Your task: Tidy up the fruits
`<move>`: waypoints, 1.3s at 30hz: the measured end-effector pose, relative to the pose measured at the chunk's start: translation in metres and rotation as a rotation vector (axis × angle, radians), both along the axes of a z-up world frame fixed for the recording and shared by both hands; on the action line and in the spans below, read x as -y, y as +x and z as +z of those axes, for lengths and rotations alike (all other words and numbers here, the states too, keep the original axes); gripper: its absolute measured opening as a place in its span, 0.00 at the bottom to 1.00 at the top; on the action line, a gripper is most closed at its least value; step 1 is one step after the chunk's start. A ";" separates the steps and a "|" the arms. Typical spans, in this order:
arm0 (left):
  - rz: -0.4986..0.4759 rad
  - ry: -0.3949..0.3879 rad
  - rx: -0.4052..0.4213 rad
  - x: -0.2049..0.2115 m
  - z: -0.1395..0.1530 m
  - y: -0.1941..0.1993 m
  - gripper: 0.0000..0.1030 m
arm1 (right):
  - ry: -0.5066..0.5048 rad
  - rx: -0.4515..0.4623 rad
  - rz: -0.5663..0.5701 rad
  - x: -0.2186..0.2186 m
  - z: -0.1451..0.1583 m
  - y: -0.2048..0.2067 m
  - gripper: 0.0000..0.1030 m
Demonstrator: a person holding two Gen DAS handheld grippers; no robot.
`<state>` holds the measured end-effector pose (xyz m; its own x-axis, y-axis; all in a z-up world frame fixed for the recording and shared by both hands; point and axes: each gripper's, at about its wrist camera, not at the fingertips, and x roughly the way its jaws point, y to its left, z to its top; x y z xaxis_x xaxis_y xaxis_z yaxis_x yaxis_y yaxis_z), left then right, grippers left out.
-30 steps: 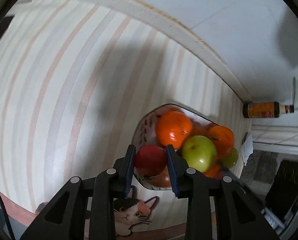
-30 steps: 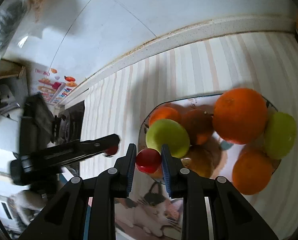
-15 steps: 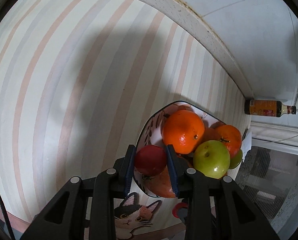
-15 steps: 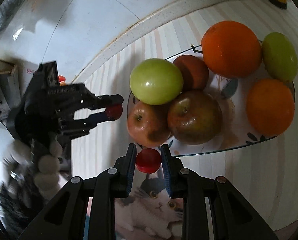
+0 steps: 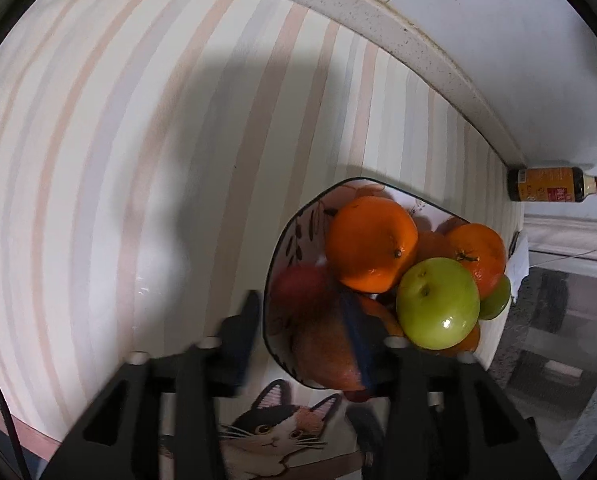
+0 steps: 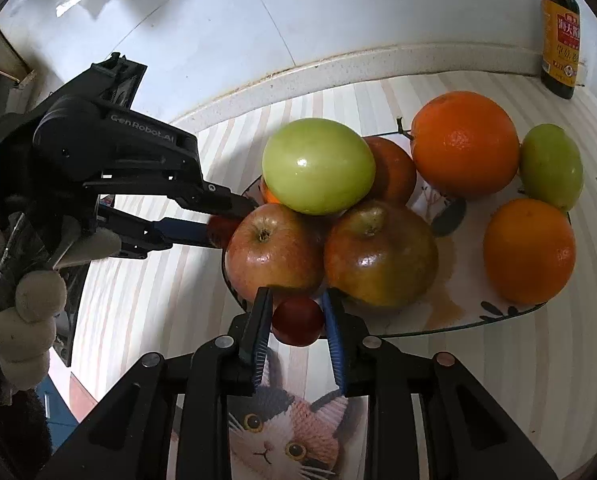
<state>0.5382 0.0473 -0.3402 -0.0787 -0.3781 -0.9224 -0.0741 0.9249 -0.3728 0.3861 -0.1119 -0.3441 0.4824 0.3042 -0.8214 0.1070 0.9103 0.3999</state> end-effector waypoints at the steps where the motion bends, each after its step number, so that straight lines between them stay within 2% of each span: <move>1: -0.005 0.006 0.011 -0.001 0.003 -0.001 0.76 | 0.007 0.003 -0.004 0.001 0.005 -0.005 0.60; 2: -0.010 0.016 0.028 -0.002 0.008 -0.002 0.83 | 0.000 0.010 -0.013 0.002 0.010 -0.007 0.83; 3: -0.014 0.023 0.044 -0.004 0.012 -0.004 0.86 | -0.002 0.026 -0.021 0.004 0.017 -0.010 0.90; 6: -0.025 0.062 0.081 -0.010 0.023 -0.012 0.86 | -0.013 0.036 -0.047 0.014 0.035 -0.015 0.90; 8: -0.039 0.122 0.125 -0.014 0.033 -0.021 0.90 | -0.034 0.028 -0.070 0.024 0.047 -0.020 0.91; 11: -0.060 0.225 0.218 -0.018 0.054 -0.040 0.92 | -0.126 -0.015 -0.098 0.038 0.061 -0.022 0.93; 14: -0.076 0.291 0.294 -0.019 0.073 -0.065 0.92 | -0.211 -0.053 -0.128 0.055 0.077 -0.036 0.94; 18: -0.088 0.329 0.367 -0.016 0.098 -0.097 0.92 | -0.274 -0.075 -0.164 0.075 0.096 -0.050 0.94; 22: -0.090 0.333 0.425 -0.008 0.122 -0.127 0.93 | -0.294 -0.068 -0.173 0.088 0.120 -0.065 0.95; 28: -0.076 0.330 0.533 0.010 0.167 -0.173 0.93 | -0.310 -0.015 -0.141 0.085 0.165 -0.093 0.95; 33: -0.040 0.381 0.632 0.023 0.207 -0.220 0.93 | -0.312 0.046 -0.102 0.083 0.201 -0.121 0.95; 39: 0.008 0.416 0.737 0.032 0.250 -0.281 0.93 | -0.318 0.114 -0.070 0.082 0.244 -0.176 0.95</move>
